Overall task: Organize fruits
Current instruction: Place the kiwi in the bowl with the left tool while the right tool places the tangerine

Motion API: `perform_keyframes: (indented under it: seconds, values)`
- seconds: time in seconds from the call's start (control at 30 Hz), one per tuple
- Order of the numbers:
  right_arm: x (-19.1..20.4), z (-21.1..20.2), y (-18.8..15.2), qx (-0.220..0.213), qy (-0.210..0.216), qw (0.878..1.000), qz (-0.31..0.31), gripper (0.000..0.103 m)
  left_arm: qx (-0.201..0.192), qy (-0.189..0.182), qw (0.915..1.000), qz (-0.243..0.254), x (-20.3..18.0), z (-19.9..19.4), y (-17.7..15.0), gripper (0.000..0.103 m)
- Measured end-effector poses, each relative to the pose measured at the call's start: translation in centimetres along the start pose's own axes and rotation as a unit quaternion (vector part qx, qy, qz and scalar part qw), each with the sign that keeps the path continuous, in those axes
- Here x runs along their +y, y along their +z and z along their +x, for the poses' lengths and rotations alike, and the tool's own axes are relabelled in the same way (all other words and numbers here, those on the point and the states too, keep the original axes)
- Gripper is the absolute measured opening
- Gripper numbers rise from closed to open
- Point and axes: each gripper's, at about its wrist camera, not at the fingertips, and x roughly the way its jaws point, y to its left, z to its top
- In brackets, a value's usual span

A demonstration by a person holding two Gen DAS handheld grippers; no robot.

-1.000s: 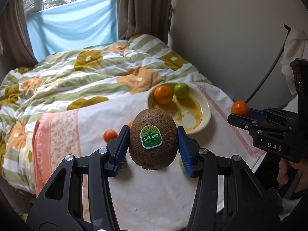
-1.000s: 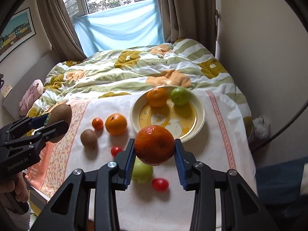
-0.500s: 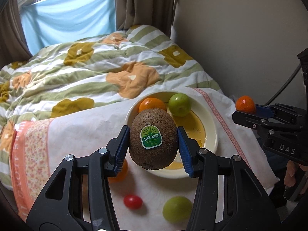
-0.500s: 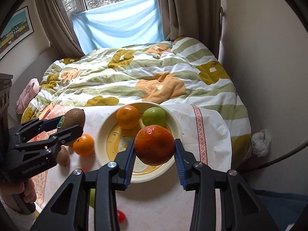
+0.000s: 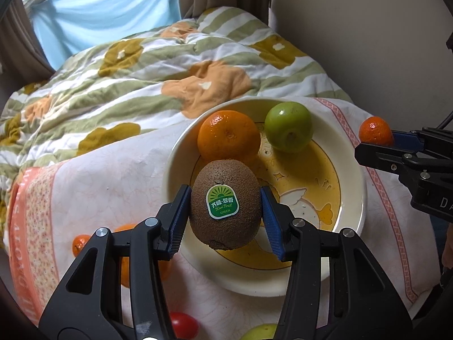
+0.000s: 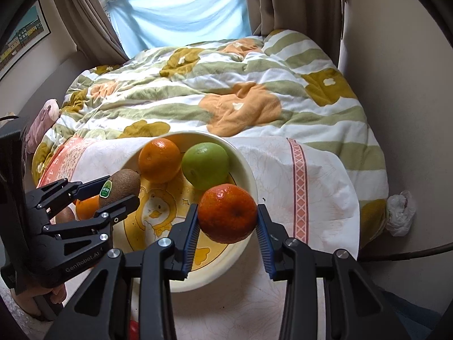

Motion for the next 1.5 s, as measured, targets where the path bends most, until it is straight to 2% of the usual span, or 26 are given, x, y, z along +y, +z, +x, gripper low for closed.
perform_keyframes:
  seconds: [0.13, 0.27, 0.3, 0.33, 0.4, 0.47, 0.7, 1.07, 1.3, 1.5]
  values:
    - [-0.4, 0.5, 0.1, 0.004, 0.006, 1.000, -0.002, 0.036, 0.010, 0.012, 0.9999, 0.002, -0.3, 0.7, 0.1, 0.052]
    - [-0.6, 0.5, 0.3, 0.003, 0.011, 1.000, 0.000, 0.036, 0.016, 0.006, 0.9998, 0.000, -0.1, 1.0, -0.2, 0.054]
    - [-0.6, 0.4, 0.3, 0.001, 0.011, 1.000, 0.000, 0.036, 0.014, 0.005, 0.9999, 0.001, -0.1, 0.7, -0.3, 0.059]
    - [-0.8, 0.3, 0.4, 0.000, 0.011, 1.000, -0.001, 0.036, 0.011, 0.005, 0.9999, 0.003, -0.1, 0.3, -0.3, 0.077]
    - [-0.8, 0.1, 0.4, -0.002, 0.012, 1.000, 0.000, 0.036, -0.003, 0.007, 1.0000, 0.006, -0.2, -0.6, -0.2, 0.103]
    - [-0.9, -0.3, 0.4, -0.006, 0.011, 1.000, 0.000, 0.036, -0.025, -0.001, 0.9997, 0.004, -0.2, -2.0, -0.2, 0.103]
    - [-0.9, -1.4, 0.4, -0.017, 0.017, 1.000, -0.001, 0.036, -0.044, -0.003, 0.9990, -0.003, 0.8, -5.2, -0.3, 0.103]
    - [1.3, 0.0, 0.4, -0.004, 0.028, 0.998, -0.051, 0.036, -0.041, 0.002, 0.9983, -0.041, 3.0, -7.3, -1.6, 0.103]
    - [1.3, 2.5, 0.2, 0.009, 0.047, 0.998, -0.049, 0.036, -0.041, 0.009, 0.9971, -0.063, 4.1, -8.0, -2.8, 0.103]
    - [1.5, 3.7, 0.1, 0.009, 0.036, 0.997, -0.072, 0.036, -0.036, 0.016, 0.9961, -0.080, 4.5, -8.1, -3.7, 0.103]
